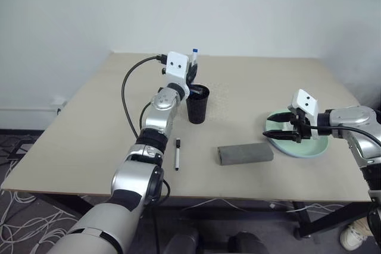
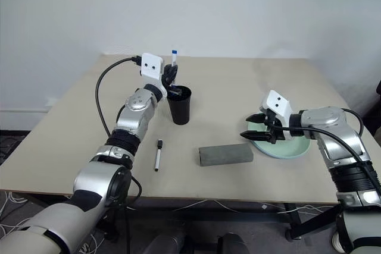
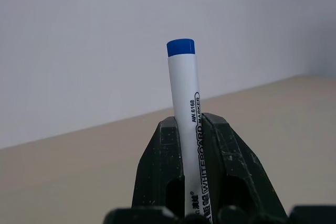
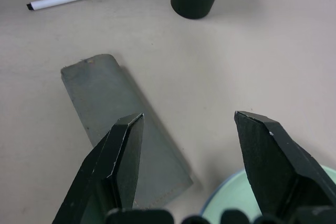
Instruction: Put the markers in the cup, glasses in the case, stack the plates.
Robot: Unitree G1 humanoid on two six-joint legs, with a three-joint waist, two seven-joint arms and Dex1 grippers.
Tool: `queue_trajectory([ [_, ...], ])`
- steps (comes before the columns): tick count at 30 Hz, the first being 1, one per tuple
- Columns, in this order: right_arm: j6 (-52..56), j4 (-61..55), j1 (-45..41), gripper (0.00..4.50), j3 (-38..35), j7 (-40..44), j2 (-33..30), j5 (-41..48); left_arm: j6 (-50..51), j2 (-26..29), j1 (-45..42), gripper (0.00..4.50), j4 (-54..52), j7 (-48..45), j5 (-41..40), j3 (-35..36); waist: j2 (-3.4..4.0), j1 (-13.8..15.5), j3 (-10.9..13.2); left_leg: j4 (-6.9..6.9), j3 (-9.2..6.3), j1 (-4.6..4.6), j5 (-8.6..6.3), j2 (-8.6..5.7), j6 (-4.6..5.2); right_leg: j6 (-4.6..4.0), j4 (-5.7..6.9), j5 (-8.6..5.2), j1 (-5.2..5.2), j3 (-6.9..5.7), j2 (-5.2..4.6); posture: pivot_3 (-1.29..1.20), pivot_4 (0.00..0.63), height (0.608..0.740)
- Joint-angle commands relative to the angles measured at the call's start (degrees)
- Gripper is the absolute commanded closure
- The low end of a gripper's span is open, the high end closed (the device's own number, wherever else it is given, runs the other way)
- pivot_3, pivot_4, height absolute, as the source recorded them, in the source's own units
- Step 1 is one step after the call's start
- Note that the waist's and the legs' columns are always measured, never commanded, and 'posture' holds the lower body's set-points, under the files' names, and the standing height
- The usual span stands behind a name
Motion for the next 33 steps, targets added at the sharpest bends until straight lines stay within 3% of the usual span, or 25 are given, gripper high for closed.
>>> queue_trajectory([
  [1, 0.23, -1.92, -0.53, 1.51, -2.04, -0.55, -0.15, 0.74, -2.26, -0.31, -2.06, 4.36, 0.06, -0.3, 0.86, 0.02, 0.0, -0.02, 0.0, 0.0, 0.0, 0.0, 0.0, 0.0, 0.0, 0.0, 0.0, 0.0, 0.0, 0.0, 0.0, 0.0, 0.0, 0.731],
  [5, 0.41, -2.07, -0.53, 1.51, -2.1, -0.68, -0.23, 0.8, -1.8, -0.45, -1.69, 4.36, 0.93, -0.6, 0.61, 0.31, 0.0, -0.02, 0.0, 0.0, 0.0, 0.0, 0.0, 0.0, 0.0, 0.0, 0.02, 0.0, 0.0, -0.01, 0.01, 0.0, 0.0, 0.731],
  [14, 0.92, -2.26, -0.62, 1.51, -2.04, -0.81, -0.08, 0.9, 2.22, 0.92, -1.23, 1.52, -3.56, -1.98, 1.0, -0.25, -0.01, -0.01, 0.0, 0.03, -0.01, 0.0, 0.0, 0.0, 0.0, 0.0, 0.03, 0.0, 0.01, -0.05, 0.01, 0.0, 0.0, 0.731],
  [17, 0.88, -1.9, -0.9, 1.51, -1.91, -0.79, 0.08, 0.77, 7.89, 1.77, -0.35, 1.52, -11.05, -2.26, 1.43, -0.92, -0.02, -0.02, 0.01, 0.04, -0.02, -0.03, 0.0, 0.0, 0.0, 0.0, 0.02, 0.0, 0.0, -0.09, 0.01, 0.0, 0.0, 0.731],
  [21, 1.0, -1.94, -1.01, 1.51, -1.83, -0.69, 0.12, 0.73, 24.68, 4.08, 2.73, 1.52, -28.37, -4.5, 0.22, -1.97, -0.01, -0.15, 0.0, 0.04, -0.02, -0.04, 0.0, 0.0, 0.0, 0.0, 0.03, 0.0, -0.01, -0.04, 0.02, 0.0, 0.0, 0.731],
  [25, 1.03, -1.79, -1.01, 1.51, -1.72, -0.49, 0.19, 0.6, 62.9, 10.5, 3.25, 1.52, -45.46, -4.92, -2.71, -1.27, -0.01, -0.92, 0.01, 0.05, -0.02, -0.03, 0.01, 0.04, -0.01, 0.01, 0.11, 0.0, -0.05, -0.02, 0.13, 0.0, 0.0, 0.731],
  [29, 0.98, -1.66, -0.93, 1.51, -1.61, -0.33, 0.24, 0.52, 90.22, 14.06, 2.41, 1.52, -53.35, -3.94, -4.86, -0.39, -0.02, -1.54, 0.02, 0.05, -0.03, 0.29, 0.01, 0.03, -0.02, 0.03, 0.18, -0.02, 0.1, -0.26, 0.21, 0.0, 0.0, 0.731],
  [31, 0.96, -1.58, -0.92, 1.51, -1.53, -0.28, 0.31, 0.49, 99.27, 17.18, 2.51, 1.52, -54.81, -4.16, -5.72, -2.92, -0.05, -1.55, 0.03, 0.12, -0.04, 0.38, 0.02, 0.02, -0.02, 0.05, 0.24, -0.03, 0.16, -0.31, 0.21, 0.0, 0.0, 0.731],
  [33, 1.01, -1.56, -1.03, 1.51, -1.27, -0.06, 0.47, 0.46, 101.01, 17.43, 4.28, 1.52, -55.15, -3.06, -7.36, -1.68, -0.05, -1.68, 0.03, 0.15, -0.05, 0.4, 0.05, 0.02, -0.07, 0.05, 0.29, -0.03, 0.16, -0.3, 0.23, 0.0, 0.0, 0.731],
])
